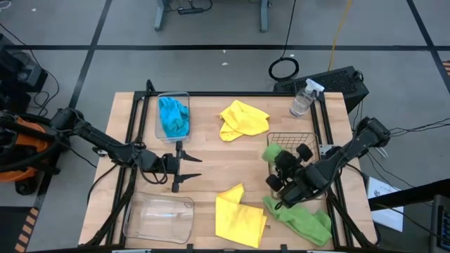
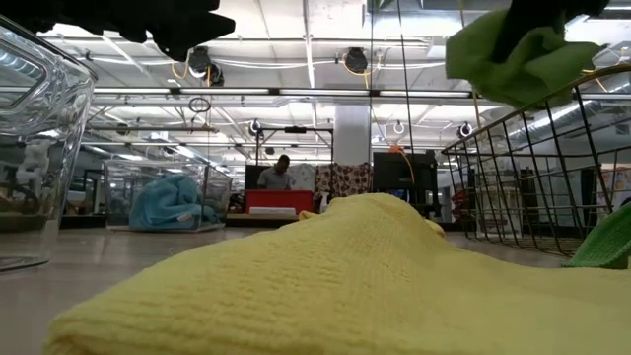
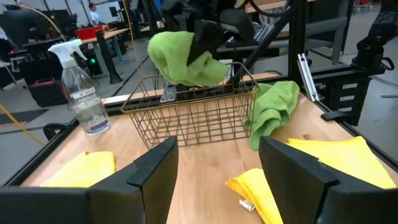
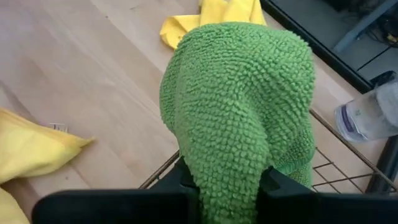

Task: Sort microfiber towel by color & place in baskets
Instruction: Put the left green microfiber cloth into the wire basket, then put the green microfiber cloth into the wire basket

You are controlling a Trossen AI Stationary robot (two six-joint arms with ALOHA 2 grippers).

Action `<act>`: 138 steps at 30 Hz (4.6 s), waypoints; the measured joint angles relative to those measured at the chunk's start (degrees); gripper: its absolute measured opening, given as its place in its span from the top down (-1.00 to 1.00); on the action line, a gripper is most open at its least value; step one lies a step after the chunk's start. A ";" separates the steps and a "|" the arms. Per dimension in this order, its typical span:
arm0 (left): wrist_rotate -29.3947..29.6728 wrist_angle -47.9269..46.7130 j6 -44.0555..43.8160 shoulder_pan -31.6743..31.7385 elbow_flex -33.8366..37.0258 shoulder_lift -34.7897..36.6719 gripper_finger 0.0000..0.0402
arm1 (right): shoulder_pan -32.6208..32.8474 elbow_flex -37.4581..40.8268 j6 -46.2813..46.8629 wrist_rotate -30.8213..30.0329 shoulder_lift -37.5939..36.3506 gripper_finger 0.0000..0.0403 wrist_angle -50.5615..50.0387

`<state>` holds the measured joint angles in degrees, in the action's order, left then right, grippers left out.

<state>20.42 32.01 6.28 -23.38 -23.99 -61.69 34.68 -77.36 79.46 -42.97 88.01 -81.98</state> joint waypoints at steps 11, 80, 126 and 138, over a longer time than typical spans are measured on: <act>-0.23 -0.07 -0.02 0.00 0.00 0.00 -0.15 | 0.19 13.60 8.25 -2.44 0.09 0.79 3.00; -2.45 -1.29 -4.36 0.00 -0.07 0.00 -0.15 | -3.60 2.17 -6.44 21.01 -1.34 -0.30 -7.16; -2.74 -3.02 -4.02 0.00 -0.07 0.00 -0.15 | 15.17 1.37 14.74 26.80 -0.54 -0.16 15.92; -2.75 -2.96 -4.42 0.00 -0.07 -0.02 -0.15 | 21.15 1.37 26.44 38.07 13.10 -0.19 22.02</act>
<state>17.67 29.05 1.87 -23.38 -24.05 -61.71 55.83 -75.99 105.90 -4.91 101.10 -59.96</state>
